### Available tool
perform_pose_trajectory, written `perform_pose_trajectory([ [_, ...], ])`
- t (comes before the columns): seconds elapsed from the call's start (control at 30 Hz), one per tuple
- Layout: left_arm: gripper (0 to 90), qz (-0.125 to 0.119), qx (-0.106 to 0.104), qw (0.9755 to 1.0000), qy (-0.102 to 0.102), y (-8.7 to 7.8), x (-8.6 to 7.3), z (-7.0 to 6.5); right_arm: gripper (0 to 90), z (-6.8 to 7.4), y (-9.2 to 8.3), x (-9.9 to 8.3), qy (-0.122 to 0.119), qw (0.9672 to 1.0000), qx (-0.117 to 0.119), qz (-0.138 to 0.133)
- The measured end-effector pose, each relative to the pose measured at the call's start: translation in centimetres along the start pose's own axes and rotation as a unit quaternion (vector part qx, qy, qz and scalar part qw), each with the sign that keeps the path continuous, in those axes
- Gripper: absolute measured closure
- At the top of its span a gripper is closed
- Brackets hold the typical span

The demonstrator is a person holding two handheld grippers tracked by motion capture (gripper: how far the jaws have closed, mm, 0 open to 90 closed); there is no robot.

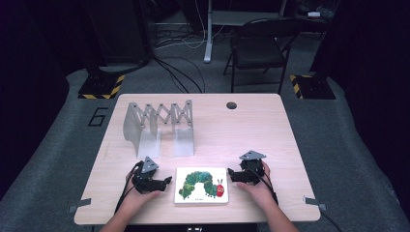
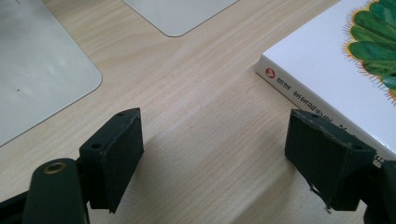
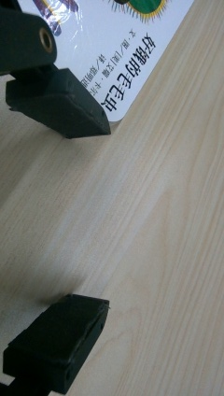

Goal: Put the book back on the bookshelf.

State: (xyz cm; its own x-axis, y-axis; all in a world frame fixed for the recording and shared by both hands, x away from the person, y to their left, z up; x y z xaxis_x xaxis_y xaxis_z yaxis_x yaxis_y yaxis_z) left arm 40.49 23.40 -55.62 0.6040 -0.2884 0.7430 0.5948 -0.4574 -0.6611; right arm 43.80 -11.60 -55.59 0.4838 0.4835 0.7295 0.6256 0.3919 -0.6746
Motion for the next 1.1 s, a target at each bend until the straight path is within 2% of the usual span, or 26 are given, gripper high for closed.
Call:
perform_pose_trajectory([
  [0.07,19.4,0.006,0.0,1.0,0.005,-0.08,-0.04,0.05,13.1,0.0,0.0,0.0,0.0,1.0,0.0,0.0],
  [0.13,19.4,0.01,-0.002,0.9999,0.001,-0.11,-0.05,-0.02,13.2,0.16,-0.03,-0.02,0.008,0.9999,-0.006,-0.002],
  [0.3,19.4,0.007,-0.003,1.0,0.004,-0.15,-0.08,-0.02,13.4,0.2,-0.04,0.0,0.009,0.9999,-0.009,0.002],
  [0.33,19.4,-0.001,0.003,1.0,0.001,-0.08,-0.12,-0.1,13.4,0.22,-0.01,0.01,0.008,0.9999,-0.011,0.0],
  [0.37,19.4,0.009,0.001,1.0,0.002,-0.28,-0.19,-0.1,13.8,0.24,-0.03,0.0,0.011,0.9999,-0.011,0.001],
  [0.43,19.4,0.005,0.004,1.0,0.002,-0.28,-0.25,-0.16,14.5,0.3,-0.08,0.0,0.011,0.9999,-0.012,0.003],
  [0.47,19.4,0.004,0.002,1.0,-0.005,-0.26,-0.29,-0.29,14.5,0.3,-0.08,0.02,0.012,0.9998,-0.013,0.002],
  [0.53,19.4,0.009,0.003,1.0,0.001,-0.31,-0.25,-0.21,14.6,0.29,-0.01,0.14,0.014,0.9998,-0.013,0.001],
  [0.57,19.4,0.001,0.002,1.0,-0.001,-0.12,-0.16,-0.24,14.6,0.25,-0.06,0.13,0.011,0.9999,-0.011,0.006],
  [0.63,19.3,0.003,0.001,1.0,-0.004,0.01,-0.07,-0.38,14.7,0.31,-0.04,0.12,0.015,0.9998,-0.012,0.0],
  [0.73,19.4,0.005,0.001,1.0,0.001,0.07,0.06,-0.37,15.6,0.29,-0.09,0.18,0.015,0.9998,-0.012,0.006],
  [0.77,19.4,0.013,-0.003,0.9999,0.003,-0.02,0.08,-0.34,16.2,0.39,-0.15,0.2,0.019,0.9997,-0.009,0.012],
  [0.87,19.4,0.007,0.0,1.0,0.001,0.03,0.03,-0.4,18.0,0.41,-0.26,0.24,0.017,0.9997,-0.008,0.016],
  [0.9,19.4,0.013,-0.004,0.9999,0.001,-0.06,0.02,-0.41,18.5,0.49,-0.34,0.25,0.02,0.9996,-0.007,0.02],
  [0.97,19.4,0.012,-0.003,0.9999,0.001,-0.06,0.01,-0.43,19.4,0.42,-0.37,0.28,0.015,0.9996,-0.009,0.022],
  [1.1,19.4,0.012,-0.003,0.9999,0.004,-0.08,0.01,-0.38,21.0,0.54,-0.49,0.35,0.021,0.9993,-0.007,0.03],
])
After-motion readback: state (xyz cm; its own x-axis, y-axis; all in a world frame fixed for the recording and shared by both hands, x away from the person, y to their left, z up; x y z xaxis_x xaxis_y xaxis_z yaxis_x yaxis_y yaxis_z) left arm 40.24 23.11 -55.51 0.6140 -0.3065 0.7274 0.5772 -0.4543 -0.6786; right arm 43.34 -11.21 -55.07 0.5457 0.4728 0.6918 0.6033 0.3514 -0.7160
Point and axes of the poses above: each handheld gripper's, and its own axes: y roughly forward along the jaws, x roughly out of its top, z roughly to its left, the point moved 4 cm from there along y, roughly forward along the jaws, and after that the axes turned 9 degrees about -y, right-handed, at the moved point
